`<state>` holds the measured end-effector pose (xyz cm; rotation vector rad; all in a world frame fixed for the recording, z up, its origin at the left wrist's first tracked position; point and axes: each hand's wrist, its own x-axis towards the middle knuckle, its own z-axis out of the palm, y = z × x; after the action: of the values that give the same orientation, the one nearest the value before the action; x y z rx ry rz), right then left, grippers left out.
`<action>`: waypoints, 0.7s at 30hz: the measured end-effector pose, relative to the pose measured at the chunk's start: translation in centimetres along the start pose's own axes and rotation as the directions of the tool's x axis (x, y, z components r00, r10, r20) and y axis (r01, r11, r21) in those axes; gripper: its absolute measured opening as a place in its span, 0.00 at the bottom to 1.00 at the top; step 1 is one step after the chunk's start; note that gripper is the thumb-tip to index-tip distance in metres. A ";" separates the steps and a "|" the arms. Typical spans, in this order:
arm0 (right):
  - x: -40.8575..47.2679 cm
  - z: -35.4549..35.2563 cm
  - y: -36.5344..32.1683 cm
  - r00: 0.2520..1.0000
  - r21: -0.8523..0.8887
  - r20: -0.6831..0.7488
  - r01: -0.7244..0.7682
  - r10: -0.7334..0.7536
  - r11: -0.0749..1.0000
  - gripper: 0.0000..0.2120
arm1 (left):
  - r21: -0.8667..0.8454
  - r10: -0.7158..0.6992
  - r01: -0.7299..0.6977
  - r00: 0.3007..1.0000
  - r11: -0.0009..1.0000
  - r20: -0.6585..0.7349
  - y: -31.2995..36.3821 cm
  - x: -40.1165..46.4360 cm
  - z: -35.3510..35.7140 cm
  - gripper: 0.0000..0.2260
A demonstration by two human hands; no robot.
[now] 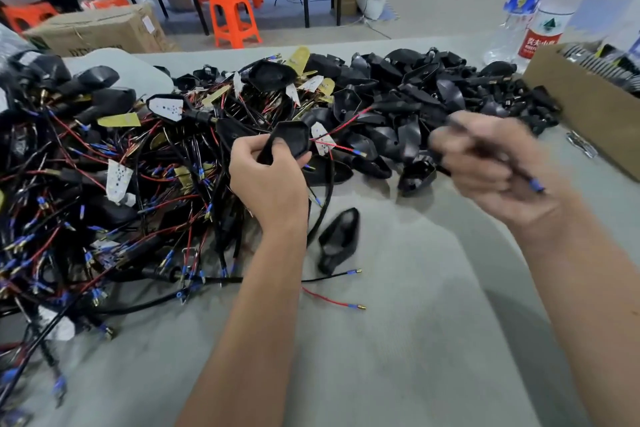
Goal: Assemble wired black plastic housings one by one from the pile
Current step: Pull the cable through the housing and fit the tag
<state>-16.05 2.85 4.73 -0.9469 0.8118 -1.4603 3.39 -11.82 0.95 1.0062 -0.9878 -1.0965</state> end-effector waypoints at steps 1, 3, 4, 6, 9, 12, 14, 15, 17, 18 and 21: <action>-0.3 -1.0 0.1 0.996 0.333 0.055 0.042 -0.064 0.942 0.07 | 0.003 0.002 -0.002 1.000 1.000 -0.006 0.0 -0.1 0.1 0.03; -0.7 -2.1 1.0 0.981 0.636 0.022 0.134 -0.191 0.760 0.07 | -0.011 -0.009 0.010 1.000 1.000 0.009 0.1 -0.6 0.3 0.03; -0.9 -2.2 1.7 0.973 0.630 -0.035 0.199 -0.229 0.751 0.10 | -0.011 -0.015 0.016 0.999 1.000 0.030 0.1 -1.0 0.4 0.02; -0.9 -1.9 3.0 0.954 0.558 -0.125 0.294 -0.272 0.776 0.14 | 0.026 0.005 -0.008 0.995 1.000 0.104 0.1 -1.7 0.7 0.01; -1.2 -1.8 4.1 0.944 0.630 -0.134 0.315 -0.301 0.709 0.17 | 0.075 0.080 -0.105 0.955 0.992 0.285 -0.1 -2.2 1.2 0.04; -1.3 -1.7 4.1 0.942 0.717 -0.101 0.291 -0.320 0.633 0.23 | 0.117 0.076 -0.148 0.877 0.982 0.475 -0.3 -1.9 1.1 0.06; -1.3 -1.6 4.1 0.937 0.747 -0.052 0.266 -0.345 0.610 0.21 | 0.137 0.036 -0.128 0.846 0.982 0.533 -0.5 -1.5 0.7 0.07; -1.3 -1.6 4.2 0.929 0.767 -0.008 0.243 -0.369 0.594 0.17 | 0.138 0.015 -0.108 0.835 0.985 0.551 -0.6 -1.3 0.5 0.09; -1.2 -1.6 4.0 0.913 0.762 0.040 0.235 -0.406 0.603 0.11 | 0.141 -0.028 -0.069 0.805 0.988 0.593 -0.7 -0.8 0.2 0.13; -1.0 -1.7 4.1 0.918 0.729 0.024 0.255 -0.397 0.635 0.09 | 0.149 -0.042 -0.061 0.792 0.987 0.609 -0.8 -0.7 0.1 0.15; -0.4 -1.6 5.2 0.918 0.363 -0.269 0.377 -0.291 0.852 0.04 | 0.167 -0.043 -0.073 0.798 0.983 0.602 -1.0 -0.8 0.1 0.10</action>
<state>-15.24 2.63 -0.62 -0.6414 0.4616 -1.9680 2.99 -11.24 -0.08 0.7923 -1.6383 -1.3705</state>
